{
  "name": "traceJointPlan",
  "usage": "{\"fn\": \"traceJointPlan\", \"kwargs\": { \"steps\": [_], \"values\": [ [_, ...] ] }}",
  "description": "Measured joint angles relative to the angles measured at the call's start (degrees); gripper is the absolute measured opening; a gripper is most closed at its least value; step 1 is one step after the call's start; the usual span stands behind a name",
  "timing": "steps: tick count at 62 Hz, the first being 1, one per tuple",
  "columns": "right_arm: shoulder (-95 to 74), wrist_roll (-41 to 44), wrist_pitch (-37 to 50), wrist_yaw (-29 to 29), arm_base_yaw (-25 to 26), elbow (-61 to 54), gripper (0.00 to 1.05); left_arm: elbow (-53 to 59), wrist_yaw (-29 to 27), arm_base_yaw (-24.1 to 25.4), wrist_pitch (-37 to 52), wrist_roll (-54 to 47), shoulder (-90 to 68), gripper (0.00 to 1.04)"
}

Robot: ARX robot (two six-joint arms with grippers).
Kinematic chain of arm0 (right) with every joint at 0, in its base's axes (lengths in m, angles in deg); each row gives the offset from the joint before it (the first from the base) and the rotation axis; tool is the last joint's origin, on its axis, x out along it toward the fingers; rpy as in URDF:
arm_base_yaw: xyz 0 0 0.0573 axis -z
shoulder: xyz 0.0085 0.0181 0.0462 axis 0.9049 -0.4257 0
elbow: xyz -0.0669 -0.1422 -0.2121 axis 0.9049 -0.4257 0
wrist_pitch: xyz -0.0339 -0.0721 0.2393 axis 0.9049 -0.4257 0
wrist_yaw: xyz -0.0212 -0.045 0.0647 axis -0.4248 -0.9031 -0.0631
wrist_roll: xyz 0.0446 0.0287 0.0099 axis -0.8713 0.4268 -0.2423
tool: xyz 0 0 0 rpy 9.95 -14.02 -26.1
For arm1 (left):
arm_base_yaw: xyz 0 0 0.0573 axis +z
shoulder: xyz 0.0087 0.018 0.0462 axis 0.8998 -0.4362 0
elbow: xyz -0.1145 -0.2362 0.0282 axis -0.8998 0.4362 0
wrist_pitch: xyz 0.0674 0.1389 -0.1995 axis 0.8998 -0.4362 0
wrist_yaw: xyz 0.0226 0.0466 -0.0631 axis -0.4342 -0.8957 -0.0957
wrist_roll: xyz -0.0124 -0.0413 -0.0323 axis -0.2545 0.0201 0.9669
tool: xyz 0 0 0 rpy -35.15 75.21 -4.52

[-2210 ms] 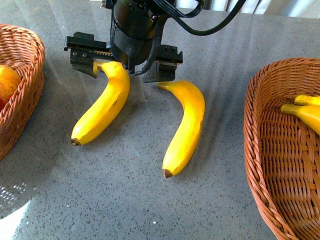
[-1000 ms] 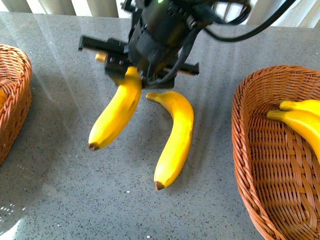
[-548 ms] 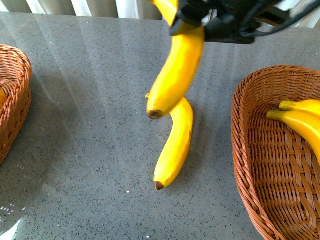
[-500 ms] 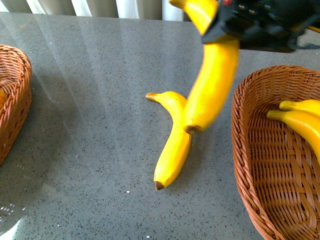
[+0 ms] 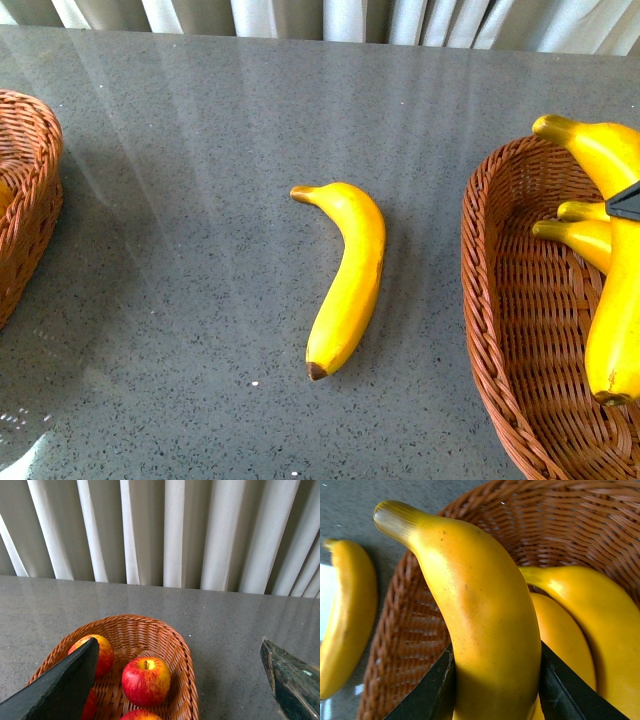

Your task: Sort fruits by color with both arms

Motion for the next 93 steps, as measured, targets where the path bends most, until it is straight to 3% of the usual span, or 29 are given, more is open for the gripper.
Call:
{"fn": "traceJointPlan", "kwargs": {
  "steps": [14,39,56,63,72,93],
  "values": [
    [-3.17,2.12,0.79,-0.17,1.25,-0.31,0.37,0.0,0.0,0.0,0.0,0.0,0.0,0.96],
    [-3.76,3.48,-4.7,-0.46,1.84,1.99,0.97,0.0,0.0,0.0,0.0,0.0,0.0,0.96],
    [-0.04,0.63,-9.14,-0.81,-5.18,8.66,0.96,0.0,0.0,0.0,0.0,0.0,0.0,0.96],
    [-4.11,-2.73,-11.39,-2.1,-13.2,14.51,0.96,0.0,0.0,0.0,0.0,0.0,0.0,0.96],
    [-13.9,-4.59,-13.62,-4.68,-19.82,24.33,0.96,0.0,0.0,0.0,0.0,0.0,0.0,0.96],
    [-30.97,-3.06,-18.34,-8.07,-25.2,41.51,0.96,0.0,0.0,0.0,0.0,0.0,0.0,0.96]
  ]
}}
